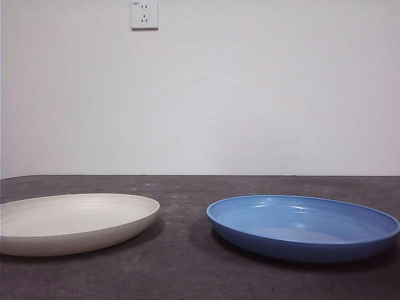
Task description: Pick up the white plate, put it on the blue plate, put it on desk
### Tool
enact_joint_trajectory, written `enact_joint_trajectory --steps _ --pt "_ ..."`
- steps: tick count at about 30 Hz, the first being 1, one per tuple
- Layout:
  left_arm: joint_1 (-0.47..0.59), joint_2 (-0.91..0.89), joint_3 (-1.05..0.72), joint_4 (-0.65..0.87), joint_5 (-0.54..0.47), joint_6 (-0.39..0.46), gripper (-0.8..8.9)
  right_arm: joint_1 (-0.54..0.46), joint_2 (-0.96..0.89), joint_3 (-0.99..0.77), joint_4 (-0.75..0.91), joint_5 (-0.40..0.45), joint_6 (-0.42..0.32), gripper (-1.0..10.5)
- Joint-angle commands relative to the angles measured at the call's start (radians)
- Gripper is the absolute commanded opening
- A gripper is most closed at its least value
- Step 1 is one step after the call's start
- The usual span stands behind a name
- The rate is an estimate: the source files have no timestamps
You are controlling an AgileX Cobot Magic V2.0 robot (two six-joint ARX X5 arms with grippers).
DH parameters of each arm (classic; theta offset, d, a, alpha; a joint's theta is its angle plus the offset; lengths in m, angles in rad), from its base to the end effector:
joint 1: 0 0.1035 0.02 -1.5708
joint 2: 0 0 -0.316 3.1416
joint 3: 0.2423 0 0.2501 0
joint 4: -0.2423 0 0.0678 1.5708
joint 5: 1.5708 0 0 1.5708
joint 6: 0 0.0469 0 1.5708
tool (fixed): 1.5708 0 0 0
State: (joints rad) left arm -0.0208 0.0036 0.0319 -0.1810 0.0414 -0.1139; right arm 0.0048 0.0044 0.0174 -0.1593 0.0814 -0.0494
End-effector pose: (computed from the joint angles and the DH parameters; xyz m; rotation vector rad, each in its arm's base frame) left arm 0.0583 -0.0032 0.1541 -0.1152 0.1561 -0.0533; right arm 0.0593 -0.0035 0.1514 -0.0556 0.1481 -0.0728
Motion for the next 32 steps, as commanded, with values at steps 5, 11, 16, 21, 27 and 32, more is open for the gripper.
enact_joint_trajectory --steps 5,11,16,21,27,32 --pt "-0.001 0.000 -0.009 -0.003 0.012 -0.048 0.16 0.000 -0.001 -0.003 0.020 -0.047 0.176 0.1" --pt "-0.001 0.023 0.056 0.077 0.011 -0.114 0.16 0.001 0.000 0.042 0.031 -0.060 0.291 0.1" --pt "-0.001 0.106 0.150 0.077 0.011 -0.136 0.16 0.001 0.008 0.119 0.032 -0.058 0.389 0.1" --pt "-0.001 0.222 0.250 0.090 0.013 -0.172 0.16 0.001 0.069 0.217 0.017 -0.071 0.462 0.1" --pt "-0.002 0.357 0.427 0.038 0.056 -0.171 0.16 0.001 0.200 0.374 -0.071 -0.197 0.477 0.1" --pt "-0.007 0.467 0.604 -0.078 0.139 -0.166 0.16 0.005 0.326 0.514 -0.195 -0.324 0.475 0.1"
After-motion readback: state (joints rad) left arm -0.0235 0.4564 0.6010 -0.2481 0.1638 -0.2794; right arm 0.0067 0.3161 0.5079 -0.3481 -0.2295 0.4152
